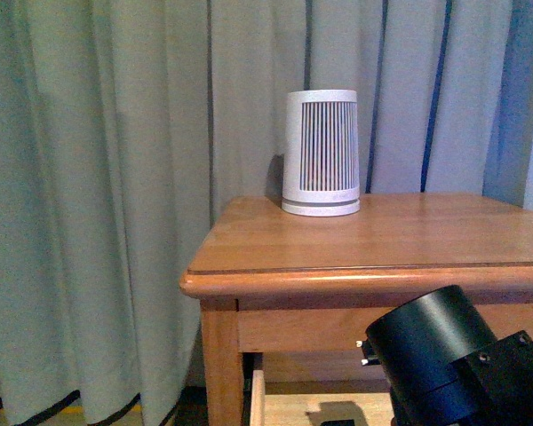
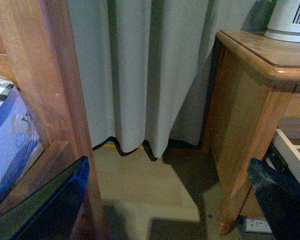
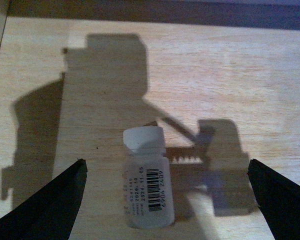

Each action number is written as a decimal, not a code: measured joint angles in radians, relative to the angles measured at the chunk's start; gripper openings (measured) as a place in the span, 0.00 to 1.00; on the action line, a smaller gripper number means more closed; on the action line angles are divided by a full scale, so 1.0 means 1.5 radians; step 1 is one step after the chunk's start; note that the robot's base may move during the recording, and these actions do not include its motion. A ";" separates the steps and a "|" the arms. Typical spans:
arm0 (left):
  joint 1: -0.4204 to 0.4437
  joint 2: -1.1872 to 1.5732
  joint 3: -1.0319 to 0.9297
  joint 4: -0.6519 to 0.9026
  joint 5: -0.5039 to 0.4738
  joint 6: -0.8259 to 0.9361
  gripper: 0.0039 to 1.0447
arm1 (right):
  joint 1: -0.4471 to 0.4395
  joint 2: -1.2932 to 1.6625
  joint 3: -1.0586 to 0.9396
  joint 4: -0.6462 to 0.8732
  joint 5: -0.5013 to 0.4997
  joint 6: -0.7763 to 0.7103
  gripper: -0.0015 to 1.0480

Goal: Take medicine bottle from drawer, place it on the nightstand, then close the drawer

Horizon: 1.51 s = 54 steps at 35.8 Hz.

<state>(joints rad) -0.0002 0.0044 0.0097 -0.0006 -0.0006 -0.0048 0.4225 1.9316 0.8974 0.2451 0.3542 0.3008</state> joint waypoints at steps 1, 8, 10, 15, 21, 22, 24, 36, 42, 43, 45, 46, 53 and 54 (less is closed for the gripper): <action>0.000 0.000 0.000 0.000 0.000 0.000 0.94 | 0.001 0.007 0.004 0.000 -0.001 0.001 0.93; 0.000 0.000 0.000 0.000 0.000 0.000 0.94 | 0.003 0.067 0.045 -0.003 -0.020 0.020 0.93; 0.000 0.000 0.000 0.000 0.000 0.000 0.94 | 0.003 0.077 0.051 -0.003 -0.021 0.023 0.93; 0.000 0.000 0.000 0.000 0.000 0.000 0.94 | 0.003 0.098 0.066 -0.002 -0.024 0.029 0.93; 0.000 0.000 0.000 0.000 0.000 0.000 0.94 | 0.003 0.109 0.081 0.004 -0.022 0.031 0.86; 0.000 0.000 0.000 0.000 0.000 0.000 0.94 | 0.003 0.111 0.082 0.005 -0.021 0.031 0.83; 0.000 0.000 0.000 0.000 0.000 0.000 0.94 | 0.003 0.113 0.082 0.012 -0.017 0.029 0.75; 0.000 0.000 0.000 0.000 0.000 0.000 0.94 | 0.007 0.111 0.076 0.020 0.001 0.028 0.31; 0.000 0.000 0.000 0.000 0.000 0.000 0.94 | 0.014 0.064 0.058 0.014 0.048 0.012 0.28; 0.000 0.000 0.000 0.000 0.000 0.000 0.94 | 0.016 0.053 0.055 0.014 0.055 0.010 0.28; 0.000 0.000 0.000 0.000 0.000 0.000 0.94 | 0.019 0.028 0.048 0.014 0.066 0.008 0.28; 0.000 0.000 0.000 0.000 0.000 0.000 0.94 | 0.021 0.014 0.046 0.010 0.066 0.008 0.28; 0.000 0.000 0.000 0.000 0.000 0.000 0.94 | 0.041 -0.095 0.013 -0.038 0.085 0.015 0.28; 0.000 0.000 0.000 0.000 0.000 0.000 0.94 | 0.045 -0.112 0.007 -0.052 0.085 0.018 0.28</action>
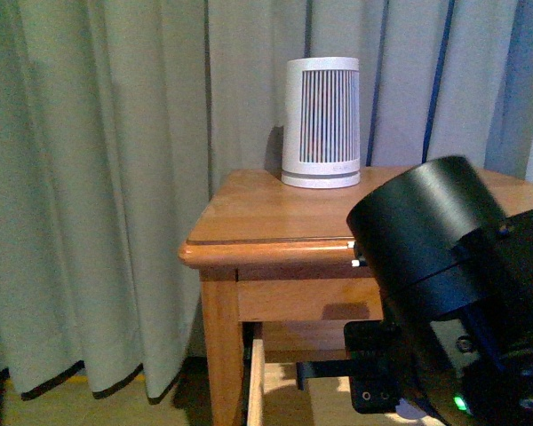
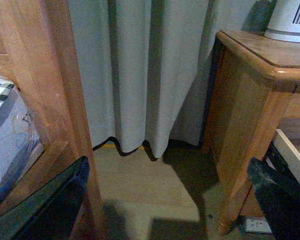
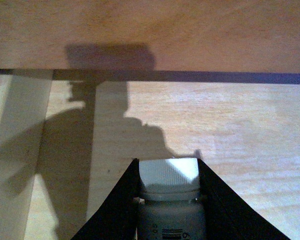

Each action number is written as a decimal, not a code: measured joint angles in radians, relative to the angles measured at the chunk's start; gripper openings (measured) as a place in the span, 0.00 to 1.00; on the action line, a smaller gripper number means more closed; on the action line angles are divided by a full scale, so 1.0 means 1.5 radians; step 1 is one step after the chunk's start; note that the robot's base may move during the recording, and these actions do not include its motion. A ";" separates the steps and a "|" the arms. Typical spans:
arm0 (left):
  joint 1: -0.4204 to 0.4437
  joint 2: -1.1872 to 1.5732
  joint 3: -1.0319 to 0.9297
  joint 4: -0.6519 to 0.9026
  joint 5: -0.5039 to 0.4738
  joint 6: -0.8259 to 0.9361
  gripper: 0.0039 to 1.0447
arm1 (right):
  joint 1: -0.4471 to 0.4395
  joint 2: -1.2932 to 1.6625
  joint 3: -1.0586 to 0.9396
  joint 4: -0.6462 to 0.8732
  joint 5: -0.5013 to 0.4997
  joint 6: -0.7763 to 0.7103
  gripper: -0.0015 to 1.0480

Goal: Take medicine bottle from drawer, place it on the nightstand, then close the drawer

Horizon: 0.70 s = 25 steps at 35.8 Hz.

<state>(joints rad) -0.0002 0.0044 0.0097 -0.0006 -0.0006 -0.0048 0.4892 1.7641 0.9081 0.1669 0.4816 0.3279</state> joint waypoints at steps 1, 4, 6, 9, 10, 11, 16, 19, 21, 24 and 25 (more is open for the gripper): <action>0.000 0.000 0.000 0.000 0.000 0.000 0.94 | 0.004 -0.017 -0.006 -0.013 0.001 0.004 0.28; 0.000 0.000 0.000 0.000 0.000 0.000 0.94 | 0.018 -0.099 -0.046 -0.070 -0.001 0.032 0.28; 0.000 0.000 0.000 0.000 0.000 0.000 0.94 | 0.022 -0.139 -0.065 -0.094 -0.003 0.046 0.28; 0.000 0.000 0.000 0.000 0.000 0.000 0.94 | 0.026 -0.234 -0.106 -0.129 0.007 0.056 0.28; 0.000 0.000 0.000 0.000 0.000 0.000 0.94 | 0.025 -0.254 -0.112 -0.134 0.012 0.056 0.28; 0.000 0.000 0.000 0.000 0.000 0.000 0.94 | 0.022 -0.285 -0.119 -0.137 0.018 0.054 0.28; 0.000 0.000 0.000 0.000 0.000 0.000 0.94 | -0.016 -0.369 -0.118 -0.126 0.038 0.019 0.28; 0.000 0.000 0.000 0.000 0.000 0.000 0.94 | -0.067 -0.392 -0.091 -0.107 0.035 -0.020 0.28; 0.000 0.000 0.000 0.000 0.000 0.000 0.94 | -0.095 -0.390 -0.071 -0.094 0.027 -0.045 0.28; 0.000 0.000 0.000 0.000 0.000 0.000 0.94 | -0.157 -0.355 -0.015 -0.079 -0.005 -0.083 0.28; 0.000 0.000 0.000 0.000 0.000 0.000 0.94 | -0.179 -0.330 0.015 -0.072 -0.018 -0.102 0.28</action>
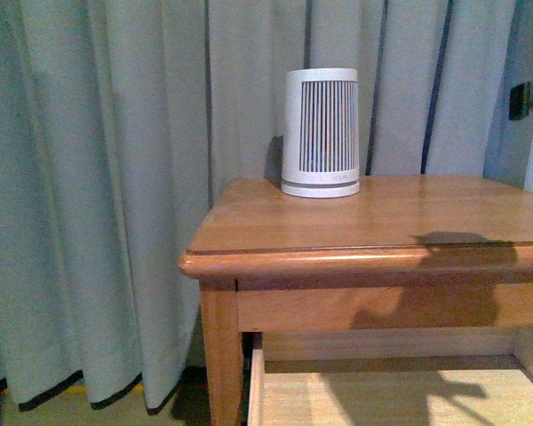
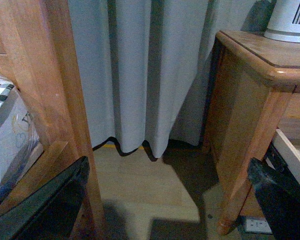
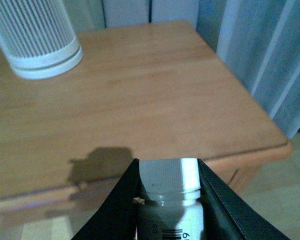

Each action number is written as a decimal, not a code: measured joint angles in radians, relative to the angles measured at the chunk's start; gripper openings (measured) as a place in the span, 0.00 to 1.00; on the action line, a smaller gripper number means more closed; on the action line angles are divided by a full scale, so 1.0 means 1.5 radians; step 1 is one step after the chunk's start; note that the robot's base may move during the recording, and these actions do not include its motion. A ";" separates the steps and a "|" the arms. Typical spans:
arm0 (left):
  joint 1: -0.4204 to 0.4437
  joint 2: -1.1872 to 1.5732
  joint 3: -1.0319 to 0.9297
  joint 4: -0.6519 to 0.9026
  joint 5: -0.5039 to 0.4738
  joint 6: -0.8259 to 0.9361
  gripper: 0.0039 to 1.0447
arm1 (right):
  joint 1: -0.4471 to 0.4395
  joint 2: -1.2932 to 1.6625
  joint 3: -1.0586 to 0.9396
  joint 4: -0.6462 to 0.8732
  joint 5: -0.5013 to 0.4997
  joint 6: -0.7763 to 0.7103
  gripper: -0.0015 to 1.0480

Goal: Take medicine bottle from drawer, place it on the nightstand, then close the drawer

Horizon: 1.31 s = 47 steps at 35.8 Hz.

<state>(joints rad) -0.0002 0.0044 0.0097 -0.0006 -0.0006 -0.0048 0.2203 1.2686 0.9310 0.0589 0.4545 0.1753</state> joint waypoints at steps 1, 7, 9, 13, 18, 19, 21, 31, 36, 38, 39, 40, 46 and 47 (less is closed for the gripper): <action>0.000 0.000 0.000 0.000 0.000 0.000 0.94 | -0.010 0.014 0.016 0.004 -0.002 -0.009 0.28; 0.000 0.000 0.000 0.000 0.000 0.000 0.94 | -0.076 0.154 0.156 0.006 -0.037 -0.043 0.28; 0.000 0.000 0.000 0.000 0.000 0.000 0.94 | -0.090 0.204 0.195 0.003 -0.035 -0.044 0.28; 0.000 0.000 0.000 0.000 0.000 0.000 0.94 | -0.115 0.304 0.260 -0.018 -0.047 -0.031 0.28; 0.000 0.000 0.000 0.000 0.000 0.000 0.94 | -0.121 0.371 0.287 -0.026 -0.041 -0.018 0.28; 0.000 0.000 0.000 0.000 0.000 0.000 0.94 | -0.121 0.378 0.290 -0.025 -0.041 -0.017 0.28; 0.000 0.000 0.000 0.000 0.000 0.000 0.94 | -0.120 0.389 0.300 -0.021 -0.039 -0.012 0.28; 0.000 0.000 0.000 0.000 0.000 0.000 0.94 | -0.123 0.396 0.303 0.037 -0.040 -0.007 0.67; 0.000 0.000 0.000 0.000 0.000 0.000 0.94 | -0.119 0.340 0.243 0.129 -0.017 -0.030 0.93; 0.000 0.000 0.000 0.000 0.000 0.000 0.94 | -0.114 0.302 0.209 0.174 0.001 -0.042 0.94; 0.000 0.000 0.000 0.000 0.000 0.000 0.94 | -0.109 0.262 0.180 0.190 0.008 -0.045 0.93; 0.000 0.000 0.000 0.000 0.000 0.000 0.94 | -0.104 0.227 0.157 0.188 0.013 -0.045 0.93; 0.000 0.000 0.000 0.000 0.000 0.000 0.94 | -0.069 0.001 -0.022 0.181 0.052 -0.035 0.93; 0.000 0.000 0.000 0.000 0.000 0.000 0.94 | -0.065 -0.037 -0.062 0.189 0.058 -0.035 0.93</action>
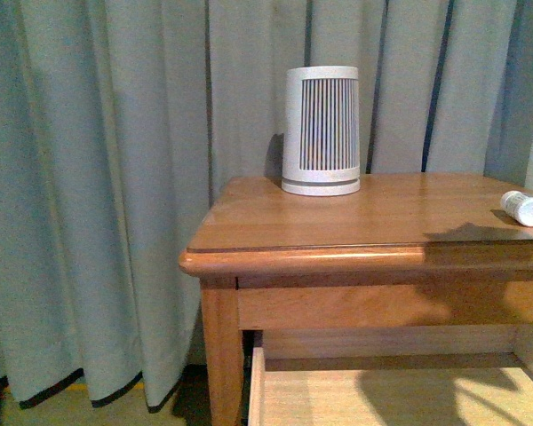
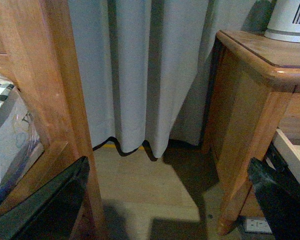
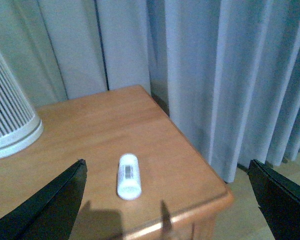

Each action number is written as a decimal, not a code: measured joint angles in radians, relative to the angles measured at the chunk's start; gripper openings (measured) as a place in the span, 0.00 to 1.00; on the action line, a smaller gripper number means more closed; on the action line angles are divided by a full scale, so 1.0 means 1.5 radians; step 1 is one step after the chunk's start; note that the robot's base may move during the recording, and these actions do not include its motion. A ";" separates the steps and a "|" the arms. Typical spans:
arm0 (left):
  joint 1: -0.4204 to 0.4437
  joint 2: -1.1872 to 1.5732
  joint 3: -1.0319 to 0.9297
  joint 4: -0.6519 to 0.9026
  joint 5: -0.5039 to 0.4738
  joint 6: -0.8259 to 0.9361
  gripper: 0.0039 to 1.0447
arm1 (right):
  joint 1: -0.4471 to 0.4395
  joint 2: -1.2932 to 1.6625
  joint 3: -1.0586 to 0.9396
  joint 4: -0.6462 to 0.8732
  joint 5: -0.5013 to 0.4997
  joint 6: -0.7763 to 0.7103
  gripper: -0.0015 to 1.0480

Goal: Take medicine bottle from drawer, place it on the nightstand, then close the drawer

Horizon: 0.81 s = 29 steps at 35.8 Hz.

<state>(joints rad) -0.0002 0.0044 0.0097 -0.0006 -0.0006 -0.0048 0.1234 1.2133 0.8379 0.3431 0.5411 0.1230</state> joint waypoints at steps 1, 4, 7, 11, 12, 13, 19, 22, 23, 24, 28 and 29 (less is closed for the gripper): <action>0.000 0.000 0.000 0.000 0.000 0.000 0.94 | 0.005 -0.040 -0.040 -0.005 0.006 0.002 0.93; 0.000 0.000 0.000 0.000 0.000 0.000 0.94 | 0.025 -0.136 -0.136 -0.021 0.025 0.004 0.93; 0.000 0.000 0.000 0.000 0.000 0.000 0.94 | 0.069 -0.258 -0.239 -0.097 0.046 0.021 0.93; 0.000 0.000 0.000 0.000 0.000 0.000 0.94 | 0.175 -0.407 -0.343 -0.258 0.103 0.086 0.93; 0.000 0.000 0.000 0.000 0.000 0.000 0.94 | 0.201 -0.428 -0.358 -0.293 0.110 0.103 0.93; 0.000 0.000 0.000 0.000 0.000 0.000 0.94 | 0.232 -0.442 -0.375 -0.329 0.119 0.129 0.93; 0.000 0.000 0.000 0.000 0.000 0.000 0.94 | 0.283 -0.414 -0.441 -0.346 0.123 0.196 0.93; 0.000 0.000 0.000 0.000 0.000 0.000 0.94 | 0.281 -0.379 -0.461 -0.316 0.109 0.214 0.93; 0.000 0.000 0.000 0.000 0.000 0.000 0.94 | 0.279 -0.365 -0.465 -0.305 0.103 0.217 0.93; 0.000 0.000 0.000 0.000 0.000 0.000 0.94 | 0.275 -0.342 -0.472 -0.286 0.094 0.221 0.93; 0.000 0.000 0.000 0.000 0.000 0.000 0.94 | 0.253 -0.236 -0.501 -0.173 0.076 0.219 0.93; 0.000 0.000 0.000 0.000 0.000 0.000 0.94 | 0.249 -0.207 -0.506 -0.139 0.071 0.214 0.93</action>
<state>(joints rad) -0.0002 0.0044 0.0097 -0.0006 -0.0006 -0.0048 0.4965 0.9028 0.0792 0.1341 0.6483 0.4442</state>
